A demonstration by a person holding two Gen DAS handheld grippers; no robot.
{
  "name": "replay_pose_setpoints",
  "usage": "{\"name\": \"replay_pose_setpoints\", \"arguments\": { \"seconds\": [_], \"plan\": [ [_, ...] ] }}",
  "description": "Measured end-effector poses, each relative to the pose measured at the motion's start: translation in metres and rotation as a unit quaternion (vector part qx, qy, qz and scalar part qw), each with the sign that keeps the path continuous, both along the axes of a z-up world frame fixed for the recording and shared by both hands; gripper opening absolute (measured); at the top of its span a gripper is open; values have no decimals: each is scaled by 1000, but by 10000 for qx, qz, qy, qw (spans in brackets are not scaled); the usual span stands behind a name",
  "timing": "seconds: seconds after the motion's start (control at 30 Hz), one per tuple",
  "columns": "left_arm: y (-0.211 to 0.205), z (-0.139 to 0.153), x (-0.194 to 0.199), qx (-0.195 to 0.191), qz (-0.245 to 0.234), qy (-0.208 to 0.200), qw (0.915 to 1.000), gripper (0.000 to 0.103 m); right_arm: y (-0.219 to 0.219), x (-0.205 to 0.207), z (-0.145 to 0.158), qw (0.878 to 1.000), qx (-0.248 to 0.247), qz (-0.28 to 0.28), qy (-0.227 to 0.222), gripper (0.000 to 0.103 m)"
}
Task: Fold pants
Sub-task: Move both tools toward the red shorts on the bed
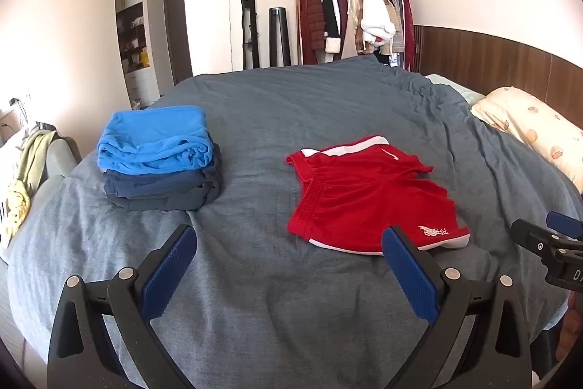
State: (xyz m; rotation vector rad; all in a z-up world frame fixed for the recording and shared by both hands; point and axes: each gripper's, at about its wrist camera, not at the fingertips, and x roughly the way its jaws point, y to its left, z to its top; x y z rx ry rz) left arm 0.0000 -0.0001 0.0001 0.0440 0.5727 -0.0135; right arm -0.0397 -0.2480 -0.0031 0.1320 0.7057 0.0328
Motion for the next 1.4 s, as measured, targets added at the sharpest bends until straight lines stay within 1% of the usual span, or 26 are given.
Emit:
{"name": "replay_pose_setpoints", "arguments": {
  "seconds": [0.43, 0.9, 1.03, 1.07, 1.23, 1.33, 1.4],
  "plan": [
    [1, 2, 0, 20, 38, -15, 10000, 103, 0, -1, 0, 10000, -14, -19, -24, 103],
    [5, -3, -1, 96, 109, 1, 9999, 103, -1, -2, 0, 10000, -16, -35, 14, 103],
    [5, -4, 0, 67, 101, -38, 9999, 103, -1, -1, -1, 10000, -24, -53, 33, 103],
    [5, -4, -1, 119, 106, -84, 9998, 103, -1, 0, -2, 10000, -21, -57, 42, 103],
    [6, -10, 3, -99, 115, 153, 9998, 103, 0, 2, -5, 9999, -27, -85, 90, 103],
    [8, -13, 6, -184, 112, 180, 9996, 103, -1, 4, -8, 9999, -9, -92, 140, 103],
    [10, -15, 8, -327, 109, 232, 9991, 103, -1, 6, -10, 9998, -9, -99, 185, 103]
  ]
}}
